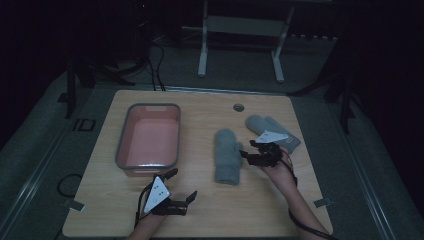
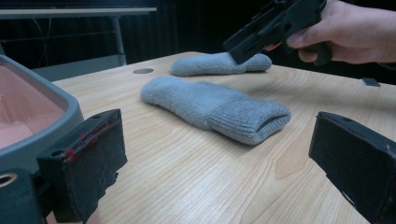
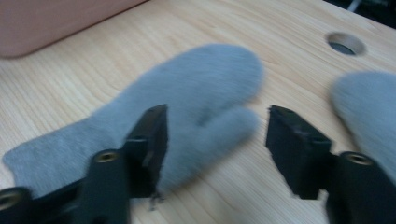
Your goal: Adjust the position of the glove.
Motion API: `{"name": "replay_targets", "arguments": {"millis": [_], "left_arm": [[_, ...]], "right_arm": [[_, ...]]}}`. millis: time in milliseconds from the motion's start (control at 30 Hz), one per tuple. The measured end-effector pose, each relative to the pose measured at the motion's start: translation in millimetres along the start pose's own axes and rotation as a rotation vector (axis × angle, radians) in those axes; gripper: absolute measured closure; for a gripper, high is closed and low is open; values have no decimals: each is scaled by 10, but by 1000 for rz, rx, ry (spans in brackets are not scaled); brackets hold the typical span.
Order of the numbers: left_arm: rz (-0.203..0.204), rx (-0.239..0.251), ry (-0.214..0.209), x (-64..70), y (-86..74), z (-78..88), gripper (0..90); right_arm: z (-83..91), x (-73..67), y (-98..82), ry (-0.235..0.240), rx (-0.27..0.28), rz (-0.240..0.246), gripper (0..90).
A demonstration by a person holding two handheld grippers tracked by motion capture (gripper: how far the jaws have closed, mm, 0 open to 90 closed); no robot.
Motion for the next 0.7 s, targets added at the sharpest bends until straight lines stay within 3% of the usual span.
{"name": "replay_targets", "arguments": {"millis": [33,100,133,300,333,367,533,567,700], "left_arm": [[0,0,0,0,0,-1,39],[1,1,0,-1,0,-1,40],[2,1,1,-2,0,0,40],[5,1,2,-4,1,0,40],[4,1,3,-5,0,0,40],[4,1,3,-5,0,0,40],[5,1,2,-5,1,0,40],[6,2,2,-4,1,-1,40],[7,2,0,-4,1,-1,40]], "right_arm": [[103,151,-12,0,3,-7,317],[164,283,-15,-10,1,-2,325],[164,283,-15,-10,1,-2,325],[246,668,0,-23,-6,-6,348],[244,814,15,-32,-3,-3,352],[244,814,15,-32,-3,-3,352],[129,1186,-12,-68,-54,27,367],[129,1186,-12,-68,-54,27,367],[-28,1360,-126,-62,-145,44,419]]}}
Point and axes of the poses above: each handheld gripper's, and its own axes: z roughly backward along the jaws, y roughly out of its top, x roughly to its right, the point moved 10 cm from there along -z, roughly forward along the jaws, and after that the axes turned 13 degrees about x, right-handed, at the moved point
